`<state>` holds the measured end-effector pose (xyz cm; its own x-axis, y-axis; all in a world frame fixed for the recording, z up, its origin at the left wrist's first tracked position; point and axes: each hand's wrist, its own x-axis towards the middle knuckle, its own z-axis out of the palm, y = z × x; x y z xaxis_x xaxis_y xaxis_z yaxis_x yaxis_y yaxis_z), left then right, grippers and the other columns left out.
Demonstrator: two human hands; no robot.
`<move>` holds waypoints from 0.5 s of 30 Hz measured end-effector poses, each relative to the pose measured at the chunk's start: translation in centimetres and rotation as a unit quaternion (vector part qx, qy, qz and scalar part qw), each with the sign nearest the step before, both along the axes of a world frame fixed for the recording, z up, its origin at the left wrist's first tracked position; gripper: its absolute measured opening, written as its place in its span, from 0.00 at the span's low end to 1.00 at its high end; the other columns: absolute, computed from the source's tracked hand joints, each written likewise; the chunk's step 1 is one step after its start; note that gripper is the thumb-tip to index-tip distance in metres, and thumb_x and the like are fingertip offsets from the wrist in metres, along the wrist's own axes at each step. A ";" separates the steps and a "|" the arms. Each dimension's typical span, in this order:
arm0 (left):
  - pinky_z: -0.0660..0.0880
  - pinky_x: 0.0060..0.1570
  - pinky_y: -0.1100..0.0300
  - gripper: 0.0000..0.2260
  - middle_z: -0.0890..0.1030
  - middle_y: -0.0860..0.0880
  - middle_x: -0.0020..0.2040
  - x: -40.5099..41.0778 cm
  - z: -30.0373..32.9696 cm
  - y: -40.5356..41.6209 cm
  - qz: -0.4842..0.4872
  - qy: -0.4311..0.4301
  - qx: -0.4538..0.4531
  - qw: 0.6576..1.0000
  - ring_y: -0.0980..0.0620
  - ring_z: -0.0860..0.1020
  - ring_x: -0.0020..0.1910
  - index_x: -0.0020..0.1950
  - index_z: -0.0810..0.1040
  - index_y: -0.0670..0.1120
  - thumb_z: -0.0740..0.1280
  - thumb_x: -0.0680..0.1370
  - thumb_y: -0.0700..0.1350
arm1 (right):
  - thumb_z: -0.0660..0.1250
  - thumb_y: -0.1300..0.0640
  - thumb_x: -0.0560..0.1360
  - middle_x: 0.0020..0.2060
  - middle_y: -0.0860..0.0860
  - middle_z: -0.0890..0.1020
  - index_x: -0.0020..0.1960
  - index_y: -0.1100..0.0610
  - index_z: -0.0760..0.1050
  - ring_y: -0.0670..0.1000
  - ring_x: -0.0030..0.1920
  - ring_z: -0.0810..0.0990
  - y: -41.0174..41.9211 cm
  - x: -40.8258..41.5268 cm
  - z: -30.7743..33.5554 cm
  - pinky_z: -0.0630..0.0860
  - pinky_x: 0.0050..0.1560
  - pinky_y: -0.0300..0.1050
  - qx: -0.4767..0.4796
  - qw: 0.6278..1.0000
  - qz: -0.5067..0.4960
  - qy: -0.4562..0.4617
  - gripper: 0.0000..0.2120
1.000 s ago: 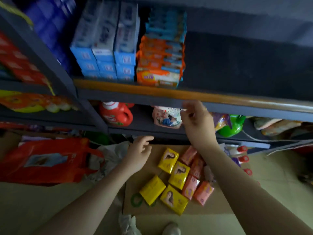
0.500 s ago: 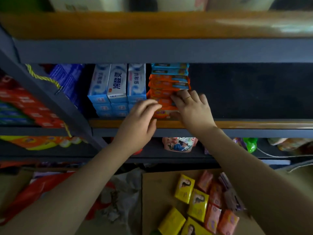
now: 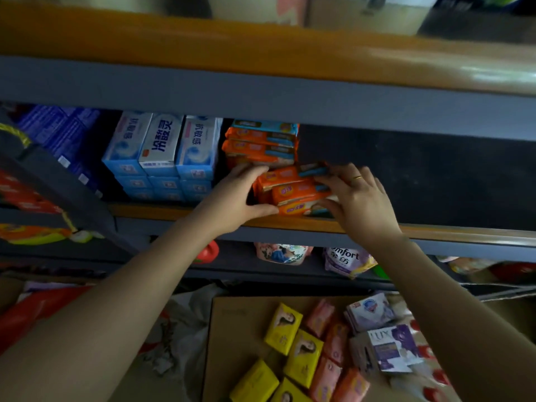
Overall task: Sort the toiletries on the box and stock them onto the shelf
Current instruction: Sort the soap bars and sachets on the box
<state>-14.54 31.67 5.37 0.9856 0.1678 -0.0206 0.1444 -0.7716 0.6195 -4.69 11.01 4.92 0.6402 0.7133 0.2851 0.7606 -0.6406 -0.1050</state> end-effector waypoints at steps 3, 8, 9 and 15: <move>0.69 0.64 0.51 0.25 0.69 0.46 0.66 0.0 -1.1 -0.1 0.031 -0.046 -0.044 0.997 0.48 0.70 0.64 0.68 0.69 0.46 0.71 0.72 0.46 | 0.74 0.57 0.69 0.56 0.58 0.78 0.61 0.57 0.75 0.64 0.56 0.75 -0.9 0.7 0.9 0.73 0.53 0.58 -0.045 0.998 -0.037 0.006 0.22; 0.68 0.53 0.62 0.24 0.76 0.47 0.60 1.6 -1.2 -1.6 0.081 -0.022 -0.047 0.995 0.50 0.75 0.58 0.65 0.69 0.45 0.72 0.72 0.44 | 0.68 0.46 0.72 0.65 0.53 0.72 0.70 0.51 0.65 0.57 0.67 0.65 -1.0 2.1 1.5 0.59 0.67 0.51 -0.088 0.988 -0.026 0.124 0.29; 0.69 0.52 0.63 0.23 0.78 0.47 0.59 1.7 -1.0 -1.8 0.101 -0.031 -0.056 0.993 0.50 0.76 0.57 0.64 0.70 0.45 0.73 0.71 0.45 | 0.68 0.46 0.73 0.65 0.53 0.73 0.70 0.51 0.65 0.57 0.66 0.66 -0.8 2.3 1.5 0.60 0.66 0.50 -0.100 0.985 -0.022 0.136 0.28; 0.69 0.46 0.75 0.16 0.79 0.53 0.51 -1.0 1.1 -3.5 0.155 -0.221 -0.129 0.954 0.56 0.77 0.48 0.57 0.75 0.46 0.73 0.71 0.47 | 0.61 0.53 0.69 0.42 0.57 0.82 0.50 0.60 0.75 0.60 0.44 0.80 -3.4 0.8 1.1 0.68 0.50 0.49 0.050 0.994 -0.012 -0.096 0.14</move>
